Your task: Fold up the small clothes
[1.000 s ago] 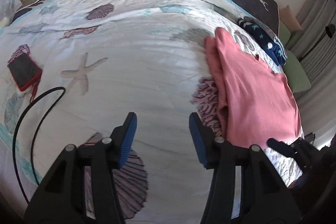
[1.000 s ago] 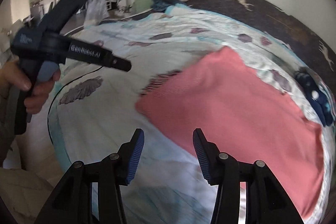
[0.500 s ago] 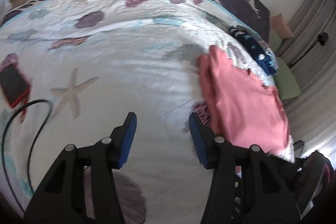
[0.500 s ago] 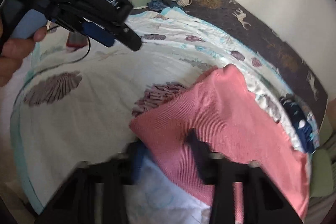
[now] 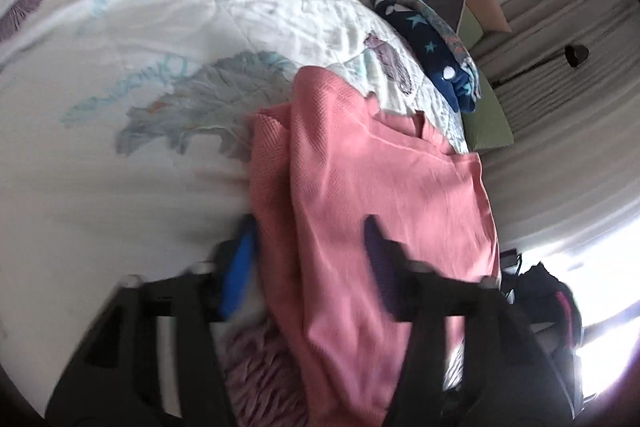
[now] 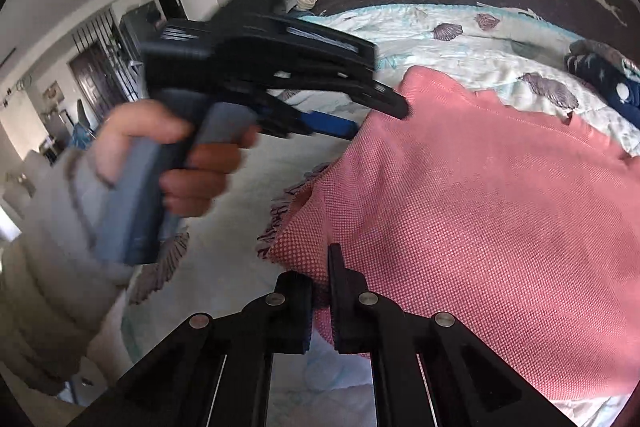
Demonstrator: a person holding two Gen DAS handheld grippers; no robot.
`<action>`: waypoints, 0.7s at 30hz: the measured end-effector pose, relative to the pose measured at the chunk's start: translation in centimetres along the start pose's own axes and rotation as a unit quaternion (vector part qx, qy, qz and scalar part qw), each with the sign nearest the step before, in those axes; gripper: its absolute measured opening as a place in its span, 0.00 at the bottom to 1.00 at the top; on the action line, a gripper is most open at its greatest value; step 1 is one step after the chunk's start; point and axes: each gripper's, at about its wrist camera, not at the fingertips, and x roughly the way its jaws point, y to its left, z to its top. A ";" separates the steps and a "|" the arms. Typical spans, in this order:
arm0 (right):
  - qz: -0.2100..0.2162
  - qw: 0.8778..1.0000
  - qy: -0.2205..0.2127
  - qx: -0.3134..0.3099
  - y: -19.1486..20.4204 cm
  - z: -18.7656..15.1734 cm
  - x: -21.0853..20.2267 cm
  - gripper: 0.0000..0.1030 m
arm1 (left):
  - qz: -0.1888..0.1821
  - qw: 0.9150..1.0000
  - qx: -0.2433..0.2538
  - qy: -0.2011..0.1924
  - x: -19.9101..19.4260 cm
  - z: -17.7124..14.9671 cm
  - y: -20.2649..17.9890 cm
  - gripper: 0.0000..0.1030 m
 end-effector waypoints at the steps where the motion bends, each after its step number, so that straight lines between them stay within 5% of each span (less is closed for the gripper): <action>1: 0.001 1.000 -0.002 0.000 0.0 0.0 -0.1 0.05 | 0.001 1.000 -0.011 0.004 0.5 0.2 0.3 0.08; 4: 0.007 1.000 -0.009 0.003 -0.1 0.1 -0.5 0.05 | -0.014 0.999 -0.031 -0.001 0.5 0.5 0.5 0.08; 10: 0.028 0.999 -0.031 0.023 -1.2 0.5 -2.1 0.05 | 0.023 0.999 0.006 -0.023 -1.1 0.8 -2.5 0.08; 21: 0.033 0.989 -0.114 0.083 -5.7 0.0 -8.7 0.05 | 0.035 0.995 0.078 -0.050 -2.9 1.6 -13.0 0.07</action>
